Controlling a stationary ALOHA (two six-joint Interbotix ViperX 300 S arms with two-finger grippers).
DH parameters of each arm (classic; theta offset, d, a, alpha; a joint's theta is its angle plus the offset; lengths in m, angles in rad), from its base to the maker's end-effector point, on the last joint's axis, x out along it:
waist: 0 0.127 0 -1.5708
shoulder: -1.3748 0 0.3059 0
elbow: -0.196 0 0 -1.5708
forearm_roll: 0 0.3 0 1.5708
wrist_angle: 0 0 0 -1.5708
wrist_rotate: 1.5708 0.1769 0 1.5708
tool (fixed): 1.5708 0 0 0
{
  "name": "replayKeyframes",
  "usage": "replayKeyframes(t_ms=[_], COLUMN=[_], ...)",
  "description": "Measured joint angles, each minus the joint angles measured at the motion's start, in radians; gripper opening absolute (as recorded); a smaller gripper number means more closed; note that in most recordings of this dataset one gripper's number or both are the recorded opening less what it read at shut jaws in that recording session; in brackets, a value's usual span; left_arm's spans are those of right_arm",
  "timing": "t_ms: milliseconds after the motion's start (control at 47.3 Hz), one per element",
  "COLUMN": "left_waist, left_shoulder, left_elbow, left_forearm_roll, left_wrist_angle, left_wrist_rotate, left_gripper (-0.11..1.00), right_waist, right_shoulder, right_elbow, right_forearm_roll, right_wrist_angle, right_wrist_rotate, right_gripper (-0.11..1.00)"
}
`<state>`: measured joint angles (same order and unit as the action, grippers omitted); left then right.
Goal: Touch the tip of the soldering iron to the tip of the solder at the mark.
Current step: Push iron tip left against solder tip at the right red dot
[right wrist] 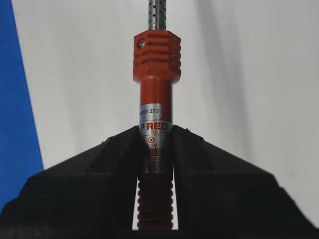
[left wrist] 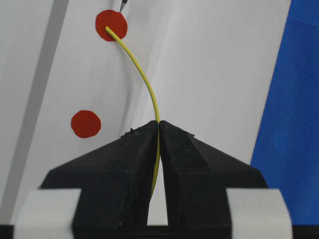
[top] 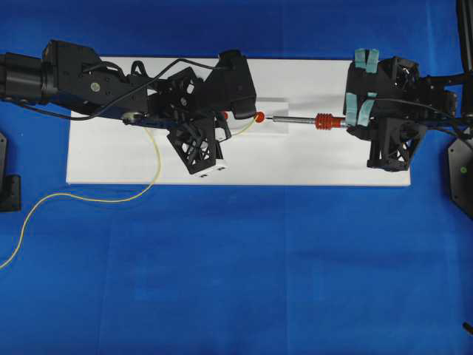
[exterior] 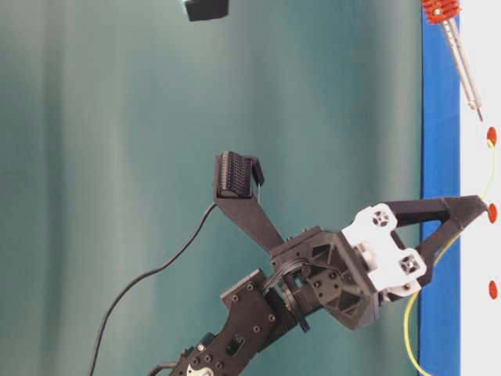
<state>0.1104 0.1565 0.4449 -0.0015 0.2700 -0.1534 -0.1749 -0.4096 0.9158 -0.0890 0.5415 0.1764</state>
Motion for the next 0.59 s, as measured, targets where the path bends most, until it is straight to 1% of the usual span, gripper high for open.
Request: replayKeyframes(t_ms=[592], left_waist=[0.0], left_shoulder=[0.002], left_elbow=[0.0], left_forearm_roll=[0.0], left_wrist_angle=[0.012], left_wrist_rotate=[0.0], left_gripper=[0.02], right_waist=[0.0], right_shoulder=[0.061], right_elbow=[-0.028], right_forearm_roll=[-0.002], right_wrist_angle=[-0.002], right_wrist_rotate=[0.002], right_gripper=[0.07])
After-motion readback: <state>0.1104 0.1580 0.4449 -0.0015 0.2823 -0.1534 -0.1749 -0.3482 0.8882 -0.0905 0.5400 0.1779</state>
